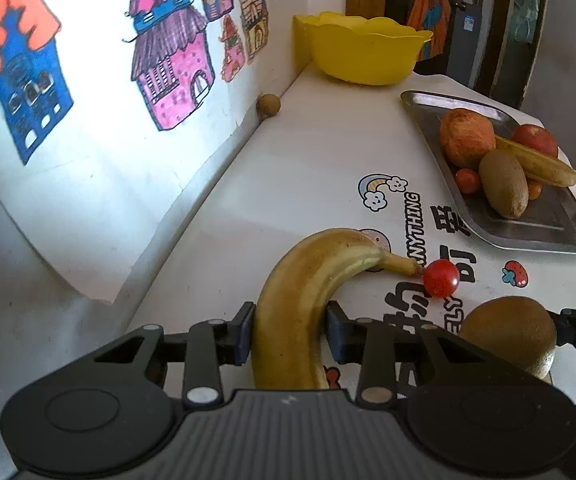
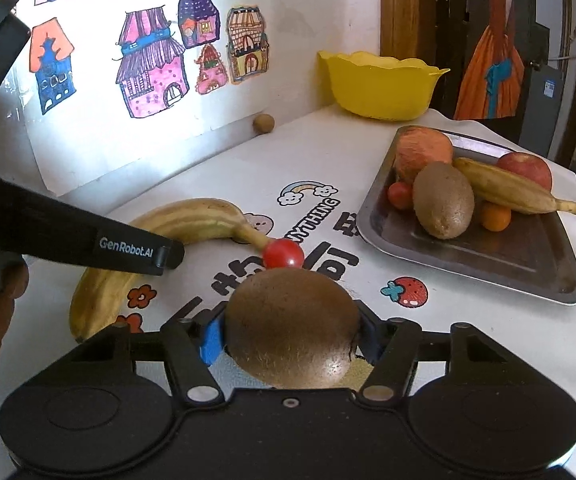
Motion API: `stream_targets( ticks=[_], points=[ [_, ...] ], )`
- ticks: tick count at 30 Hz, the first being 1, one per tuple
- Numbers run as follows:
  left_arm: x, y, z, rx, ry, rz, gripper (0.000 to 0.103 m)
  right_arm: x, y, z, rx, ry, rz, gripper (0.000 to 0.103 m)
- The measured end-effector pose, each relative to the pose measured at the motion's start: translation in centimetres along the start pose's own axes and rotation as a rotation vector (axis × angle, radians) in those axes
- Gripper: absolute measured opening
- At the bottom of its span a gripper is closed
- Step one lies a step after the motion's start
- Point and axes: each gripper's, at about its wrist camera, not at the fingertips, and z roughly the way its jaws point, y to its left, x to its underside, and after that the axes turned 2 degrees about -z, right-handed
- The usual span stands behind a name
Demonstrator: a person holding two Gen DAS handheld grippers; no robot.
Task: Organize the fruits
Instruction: 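Lift and carry the banana with the left tool while the right tool carries the kiwi toward the tray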
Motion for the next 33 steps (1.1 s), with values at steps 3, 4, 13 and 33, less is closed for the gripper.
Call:
stream_targets(
  ticks=[3,4,13,33],
  points=[
    [0.4,0.0,-0.3,0.009,-0.002,-0.017,0.037,0.0,0.0,-0.1,0.0,0.002,0.004,0.065],
    [0.6,0.0,-0.4,0.011,-0.002,-0.017,0.037,0.0,0.0,-0.1,-0.001,0.002,0.003,0.065],
    [0.4,-0.5,0.5,-0.004,-0.009,0.039,0.082,0.1,-0.1,-0.1,-0.005,-0.001,0.005,0.065],
    [0.7,-0.4,-0.6,0.067,-0.001,-0.022,0.036,0.4,0.0,-0.6,0.039,-0.016,0.032,0.065]
  ],
)
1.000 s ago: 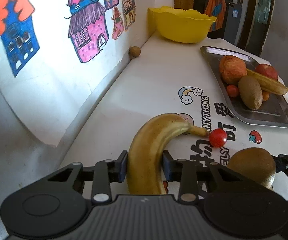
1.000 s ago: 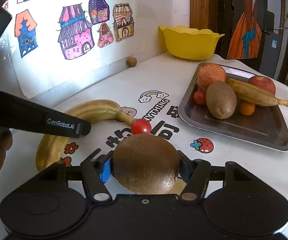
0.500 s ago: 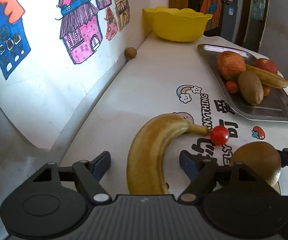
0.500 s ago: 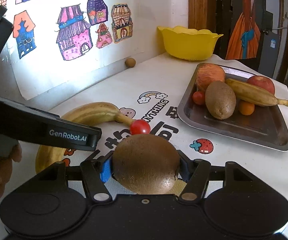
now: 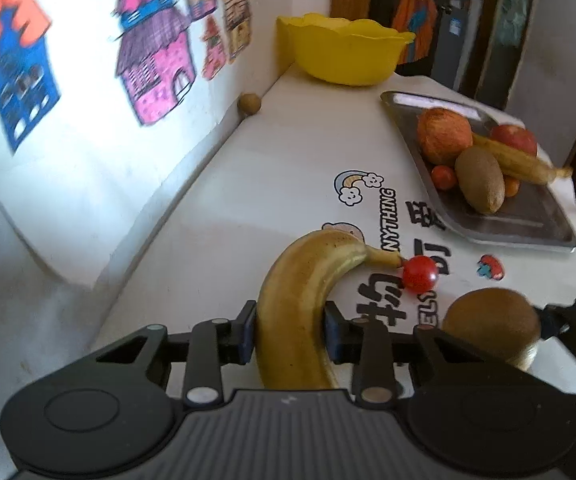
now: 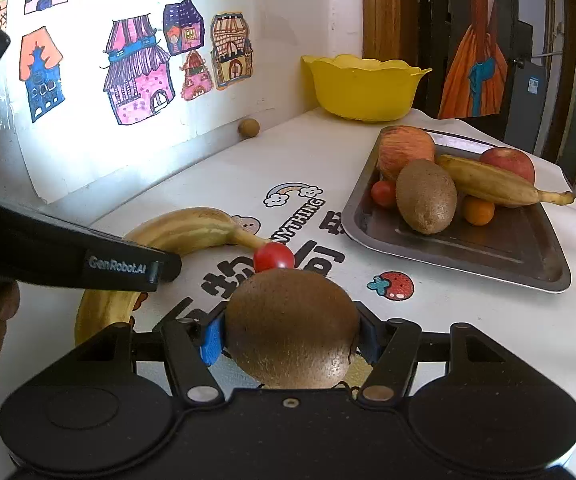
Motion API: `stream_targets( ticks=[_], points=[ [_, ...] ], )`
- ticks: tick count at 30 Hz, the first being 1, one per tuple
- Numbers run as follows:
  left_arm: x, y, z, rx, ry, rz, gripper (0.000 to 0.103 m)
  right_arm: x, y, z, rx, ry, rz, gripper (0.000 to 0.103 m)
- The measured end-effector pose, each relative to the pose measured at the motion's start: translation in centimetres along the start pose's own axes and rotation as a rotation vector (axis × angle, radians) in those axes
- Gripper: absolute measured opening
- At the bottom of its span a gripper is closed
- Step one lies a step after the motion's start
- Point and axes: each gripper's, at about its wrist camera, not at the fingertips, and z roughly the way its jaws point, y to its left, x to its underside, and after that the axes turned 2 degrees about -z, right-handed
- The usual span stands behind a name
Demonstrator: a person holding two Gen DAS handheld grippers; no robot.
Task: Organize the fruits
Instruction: 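Lift and carry the banana with the left tool while the right tool carries the kiwi toward the tray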
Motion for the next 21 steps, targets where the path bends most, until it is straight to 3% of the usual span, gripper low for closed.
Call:
stream_targets(
  ticks=[3,8,21],
  points=[
    [0.4,0.6,-0.4,0.049,-0.003,-0.065,0.036,0.0,-0.1,-0.1,0.002,-0.005,0.003,0.065],
    [1.1,0.4,-0.8,0.068,-0.028,-0.096,0.036,-0.1,-0.3,-0.3,0.017,-0.015,-0.006,0.065],
    [-1.0,-2.8,-1.0,0.021,-0.077,-0.096,0.036,-0.6,-3.5,-1.3,0.068,-0.065,0.027,0.065]
  ],
)
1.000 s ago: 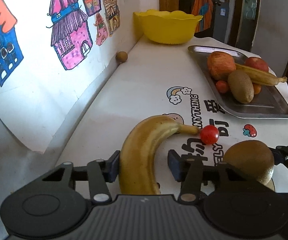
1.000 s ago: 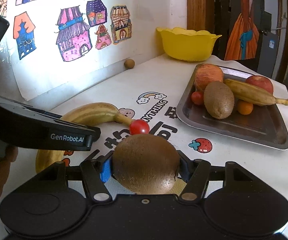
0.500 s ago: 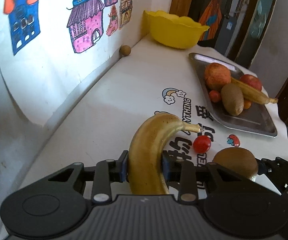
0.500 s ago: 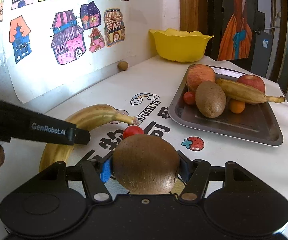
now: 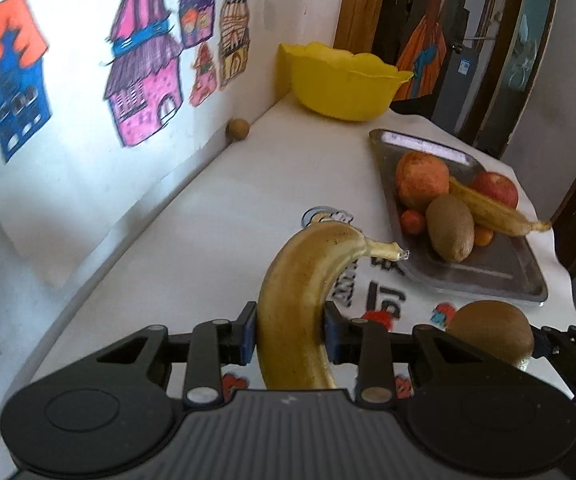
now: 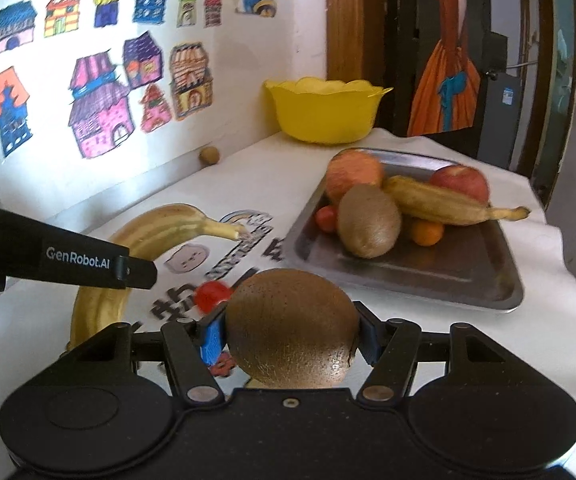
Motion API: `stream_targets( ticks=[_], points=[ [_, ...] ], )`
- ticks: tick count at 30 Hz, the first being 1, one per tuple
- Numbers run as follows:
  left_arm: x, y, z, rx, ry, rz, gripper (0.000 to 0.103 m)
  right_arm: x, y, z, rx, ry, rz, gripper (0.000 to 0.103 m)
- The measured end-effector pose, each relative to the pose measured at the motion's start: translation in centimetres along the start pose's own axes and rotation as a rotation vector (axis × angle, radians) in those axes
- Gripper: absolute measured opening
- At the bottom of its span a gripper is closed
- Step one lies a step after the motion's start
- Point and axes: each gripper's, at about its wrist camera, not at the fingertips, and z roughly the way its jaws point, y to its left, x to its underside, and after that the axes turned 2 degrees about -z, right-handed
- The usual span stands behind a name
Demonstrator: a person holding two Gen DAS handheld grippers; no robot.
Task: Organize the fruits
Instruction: 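Lift and carry the banana with the left tool while the right tool carries the kiwi toward the tray, then hold the banana and kiwi above the steel tray with both tools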
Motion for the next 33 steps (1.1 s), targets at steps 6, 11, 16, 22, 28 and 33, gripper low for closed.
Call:
stream_targets(
  ticks=[6,11,16,22,28,33],
  points=[
    [-2.0,-2.4,0.5,0.009,-0.044,-0.014,0.036,-1.5,-3.1,0.1,0.043,-0.044,0.007,0.065],
    [-4.1,-5.1,1.7,-0.006,-0.079,-0.019,0.036,-2.9,-6.5,1.0,0.07,-0.035,0.044,0.065],
    [-6.2,-7.8,3.1,-0.003,-0.094,-0.017,0.036,-4.5,-9.2,1.9,0.062,-0.022,0.058,0.065],
    [-8.8,-11.1,5.3,0.014,-0.105,-0.011,0.036,-7.8,-12.5,2.3,0.047,-0.072,0.048,0.065],
    [-11.9,-13.6,9.3,0.033,-0.103,0.01,0.036,-10.3,-15.5,5.2,0.044,-0.095,0.002,0.065],
    [-13.5,-14.9,11.8,0.008,-0.099,0.038,0.036,-12.0,-17.0,8.4,0.033,-0.093,-0.005,0.065]
  ],
)
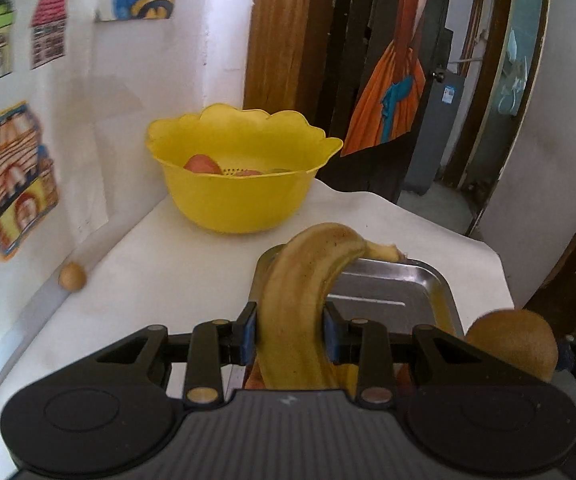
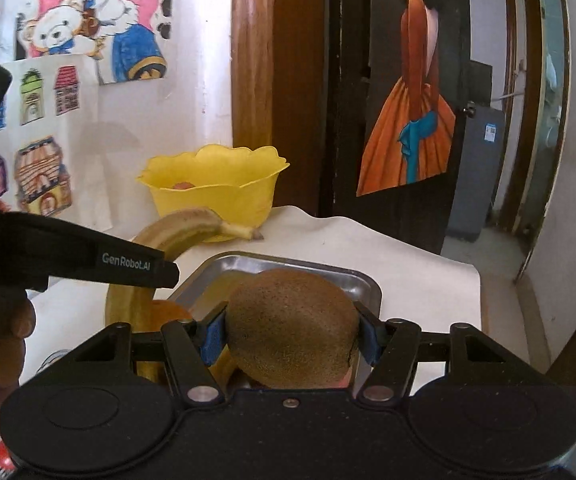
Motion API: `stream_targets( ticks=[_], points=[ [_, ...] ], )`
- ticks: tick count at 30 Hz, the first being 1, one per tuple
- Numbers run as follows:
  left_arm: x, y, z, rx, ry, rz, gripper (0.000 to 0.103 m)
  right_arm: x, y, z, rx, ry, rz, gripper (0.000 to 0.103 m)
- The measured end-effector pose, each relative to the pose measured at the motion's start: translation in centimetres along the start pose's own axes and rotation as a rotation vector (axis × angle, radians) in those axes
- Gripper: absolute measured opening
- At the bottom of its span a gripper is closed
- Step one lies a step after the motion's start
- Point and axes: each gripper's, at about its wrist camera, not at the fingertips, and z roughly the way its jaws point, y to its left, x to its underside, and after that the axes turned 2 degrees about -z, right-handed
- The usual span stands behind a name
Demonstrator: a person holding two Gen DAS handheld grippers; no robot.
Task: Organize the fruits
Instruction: 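Hold the banana and kiwi above the steel tray with both tools, then lower the banana and open the left tool while the right tool releases the kiwi onto the tray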
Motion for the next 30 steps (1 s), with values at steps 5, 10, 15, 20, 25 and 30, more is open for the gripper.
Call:
stream_targets(
  ticks=[5,10,15,20,25,30],
  points=[
    [-1.0,-0.7,1.2,-0.019,0.006,0.026,0.036,-0.8,-0.8,2.3,0.01,0.009,0.051,0.065],
    [-1.8,-1.1,2.1,-0.028,0.013,0.035,0.036,-1.2,-0.7,4.5,-0.002,0.033,0.026,0.065],
    [-2.5,-2.0,3.5,-0.04,0.037,0.099,0.037,-1.4,-0.9,6.0,-0.017,0.065,-0.001,0.065],
    [-3.2,-2.3,4.5,-0.041,0.073,0.094,0.037,-1.4,-1.1,6.5,-0.025,0.069,0.003,0.065],
    [-3.2,-2.4,5.0,-0.042,0.083,0.103,0.037,-1.5,-1.3,6.7,-0.03,0.077,0.014,0.065],
    [-3.1,-2.3,5.4,-0.034,0.1,0.111,0.038,-1.5,-1.3,7.0,-0.033,0.084,0.012,0.065]
  ],
)
